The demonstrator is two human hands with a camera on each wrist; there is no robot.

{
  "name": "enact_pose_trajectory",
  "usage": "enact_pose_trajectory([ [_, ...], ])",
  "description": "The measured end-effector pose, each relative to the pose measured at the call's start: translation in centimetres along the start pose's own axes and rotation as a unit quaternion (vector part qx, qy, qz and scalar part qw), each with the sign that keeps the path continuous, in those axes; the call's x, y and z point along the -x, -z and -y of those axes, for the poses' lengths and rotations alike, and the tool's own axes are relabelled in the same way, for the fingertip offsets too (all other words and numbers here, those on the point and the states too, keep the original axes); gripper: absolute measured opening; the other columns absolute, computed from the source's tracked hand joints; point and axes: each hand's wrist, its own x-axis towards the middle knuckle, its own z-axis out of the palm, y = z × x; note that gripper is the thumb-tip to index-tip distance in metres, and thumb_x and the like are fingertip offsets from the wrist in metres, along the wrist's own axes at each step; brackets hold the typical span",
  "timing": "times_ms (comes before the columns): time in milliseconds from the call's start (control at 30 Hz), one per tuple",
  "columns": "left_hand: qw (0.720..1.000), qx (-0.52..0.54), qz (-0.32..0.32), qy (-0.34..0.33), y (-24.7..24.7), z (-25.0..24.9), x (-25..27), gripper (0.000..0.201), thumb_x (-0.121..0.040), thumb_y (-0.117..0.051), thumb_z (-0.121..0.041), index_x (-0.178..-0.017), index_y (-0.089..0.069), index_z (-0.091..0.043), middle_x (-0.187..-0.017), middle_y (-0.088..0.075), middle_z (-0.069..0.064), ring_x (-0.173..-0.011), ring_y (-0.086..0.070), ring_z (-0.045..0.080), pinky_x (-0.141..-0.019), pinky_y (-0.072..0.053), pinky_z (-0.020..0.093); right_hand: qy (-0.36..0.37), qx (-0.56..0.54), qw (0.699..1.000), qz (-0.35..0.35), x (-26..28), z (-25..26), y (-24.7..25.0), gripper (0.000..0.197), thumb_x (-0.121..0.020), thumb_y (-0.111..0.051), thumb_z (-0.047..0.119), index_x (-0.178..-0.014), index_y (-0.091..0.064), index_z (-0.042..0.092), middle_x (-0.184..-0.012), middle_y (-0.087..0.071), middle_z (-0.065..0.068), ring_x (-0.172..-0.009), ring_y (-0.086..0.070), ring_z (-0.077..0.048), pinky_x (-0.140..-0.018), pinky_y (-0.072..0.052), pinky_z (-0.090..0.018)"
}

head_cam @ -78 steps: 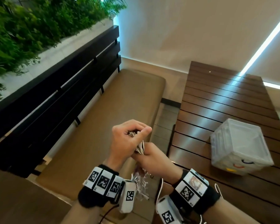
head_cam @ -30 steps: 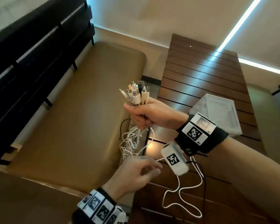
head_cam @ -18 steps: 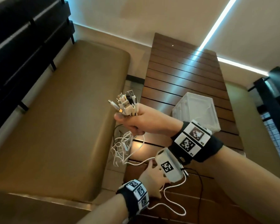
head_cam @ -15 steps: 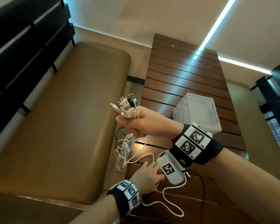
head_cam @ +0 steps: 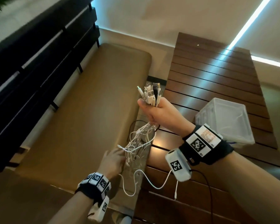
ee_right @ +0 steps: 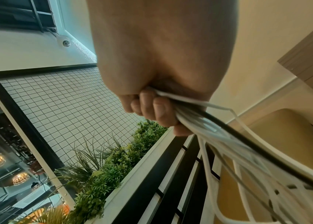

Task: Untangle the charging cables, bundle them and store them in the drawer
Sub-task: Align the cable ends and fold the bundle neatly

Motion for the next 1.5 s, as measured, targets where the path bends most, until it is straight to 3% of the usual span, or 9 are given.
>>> enact_pose_trajectory([
  [100, 0.994, 0.035, 0.009, 0.1, 0.2, 0.1, -0.6, 0.05, -0.098, -0.055, -0.028, -0.147, -0.044, -0.031, -0.164, -0.021, 0.0, -0.153, -0.013, 0.023, -0.121, -0.01, 0.056, 0.001, -0.009, 0.999, -0.04, -0.5, 0.0, -0.3, 0.049, -0.103, -0.052, 0.032, -0.056, -0.042, 0.02, -0.047, -0.04, 0.009, -0.043, -0.037, -0.01, -0.054, -0.036, -0.036],
  [167, 0.992, 0.065, -0.011, 0.108, 1.1, -0.7, -0.4, 0.043, -0.099, -0.053, -0.04, -0.14, -0.052, -0.027, -0.152, -0.042, 0.003, -0.144, -0.034, 0.023, -0.119, -0.028, 0.048, -0.005, -0.023, 0.998, -0.057, -0.8, -0.3, -0.5, 0.05, -0.103, -0.052, 0.033, -0.057, -0.041, 0.018, -0.047, -0.038, 0.009, -0.042, -0.036, -0.009, -0.052, -0.034, -0.034],
  [400, 0.976, 0.148, 0.135, -0.09, -0.4, -7.4, 1.7, 0.056, -0.092, -0.063, -0.049, -0.143, -0.041, -0.046, -0.15, -0.035, -0.011, -0.135, -0.041, 0.014, -0.107, -0.035, 0.029, -0.01, -0.017, 0.999, -0.048, -1.1, -1.1, -0.9, 0.049, -0.103, -0.051, 0.033, -0.057, -0.041, 0.019, -0.048, -0.039, 0.008, -0.043, -0.036, -0.008, -0.05, -0.035, -0.029],
  [700, 0.979, 0.202, -0.01, 0.011, 1.9, -3.1, 1.6, 0.018, -0.096, -0.062, -0.027, -0.113, -0.062, -0.034, -0.11, -0.059, -0.017, -0.103, -0.059, 0.002, -0.096, -0.052, 0.028, 0.003, 0.003, 0.998, -0.062, -0.4, -0.6, -0.9, 0.05, -0.101, -0.052, 0.039, -0.053, -0.046, 0.027, -0.046, -0.041, 0.007, -0.041, -0.042, -0.008, -0.056, -0.049, -0.04],
  [900, 0.892, 0.415, -0.129, -0.121, 9.4, -5.5, 2.0, 0.108, -0.068, -0.087, -0.045, -0.155, -0.026, -0.03, -0.152, -0.03, -0.022, -0.137, -0.032, -0.006, -0.108, -0.03, 0.012, 0.004, 0.016, 0.999, -0.036, 1.3, -0.1, -2.3, 0.053, -0.099, -0.049, 0.049, -0.062, -0.062, 0.013, -0.05, -0.059, -0.016, -0.053, -0.061, -0.036, -0.077, -0.055, -0.053],
  [1033, 0.871, 0.441, -0.105, -0.188, 10.5, -8.7, 0.0, 0.05, -0.074, -0.078, -0.045, -0.108, -0.065, -0.011, -0.103, -0.07, -0.001, -0.097, -0.068, 0.015, -0.085, -0.058, 0.044, 0.028, 0.017, 0.999, -0.028, 2.0, 0.8, -3.8, 0.053, -0.099, -0.05, 0.049, -0.06, -0.051, 0.013, -0.045, -0.049, 0.002, -0.042, -0.049, -0.017, -0.05, -0.046, -0.035],
  [1233, 0.863, 0.466, -0.168, -0.101, 8.6, -10.3, -1.1, 0.017, -0.094, -0.06, -0.02, -0.08, -0.063, -0.01, -0.071, -0.065, 0.005, -0.069, -0.063, 0.022, -0.062, -0.056, 0.039, 0.018, 0.001, 0.999, -0.039, 1.6, 1.1, -5.0, 0.049, -0.101, -0.053, 0.038, -0.067, -0.041, 0.005, -0.054, -0.037, 0.001, -0.048, -0.034, -0.015, -0.049, -0.031, -0.032],
  [1333, 0.88, 0.46, -0.119, -0.014, 7.6, -9.5, -0.8, 0.032, -0.095, -0.061, -0.003, -0.082, -0.055, -0.031, -0.076, -0.064, -0.015, -0.081, -0.063, 0.015, -0.08, -0.058, 0.031, 0.009, 0.02, 1.0, -0.022, 1.9, 1.9, -5.5, 0.049, -0.101, -0.054, 0.038, -0.063, -0.043, 0.009, -0.056, -0.038, 0.001, -0.052, -0.035, -0.018, -0.053, -0.032, -0.035],
  [1500, 0.882, 0.426, -0.181, -0.085, 7.2, -6.9, -2.7, 0.052, -0.083, -0.063, -0.045, -0.064, -0.054, 0.003, -0.056, -0.055, 0.018, -0.05, -0.044, 0.026, -0.047, -0.041, 0.046, 0.034, -0.008, 0.999, -0.002, 1.9, 6.1, -3.6, 0.043, -0.103, -0.051, 0.035, -0.064, -0.042, 0.019, -0.054, -0.035, 0.007, -0.046, -0.03, -0.01, -0.048, -0.028, -0.023],
])
